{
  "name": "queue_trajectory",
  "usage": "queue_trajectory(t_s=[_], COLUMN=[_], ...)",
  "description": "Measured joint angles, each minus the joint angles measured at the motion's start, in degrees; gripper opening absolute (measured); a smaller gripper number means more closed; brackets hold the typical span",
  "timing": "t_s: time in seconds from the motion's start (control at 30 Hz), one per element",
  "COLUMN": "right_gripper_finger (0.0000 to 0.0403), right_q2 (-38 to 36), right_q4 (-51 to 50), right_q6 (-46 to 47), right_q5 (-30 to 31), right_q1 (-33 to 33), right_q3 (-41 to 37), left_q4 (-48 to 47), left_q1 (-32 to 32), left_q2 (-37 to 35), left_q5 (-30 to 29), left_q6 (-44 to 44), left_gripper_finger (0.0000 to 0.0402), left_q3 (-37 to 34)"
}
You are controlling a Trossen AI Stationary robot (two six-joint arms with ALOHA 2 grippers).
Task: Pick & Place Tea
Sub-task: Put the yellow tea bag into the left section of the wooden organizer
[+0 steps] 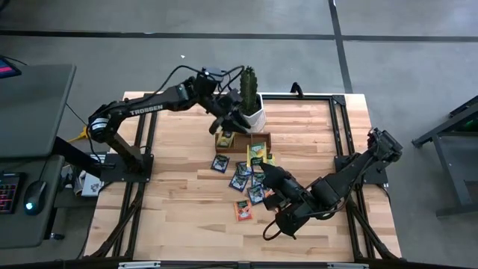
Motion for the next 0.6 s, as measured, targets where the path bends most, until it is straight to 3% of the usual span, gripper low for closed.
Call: queue_trajectory(t_s=[0.13,0.6], right_gripper_finger=[0.0,0.0], right_q2=[0.0,0.0], right_q4=[0.0,5.0], right_q6=[-0.5,-9.4], right_q5=[0.0,-1.8], right_q1=[-0.2,-0.3], right_q3=[0.0,-0.1], left_q4=[0.7,0.7], left_q1=[0.2,-0.6], left_q2=[0.0,1.0], left_q5=[3.8,4.1], left_q6=[-1.4,-2.8], left_gripper_finger=[0.0148,0.0148], left_q3=[0.0,0.0])
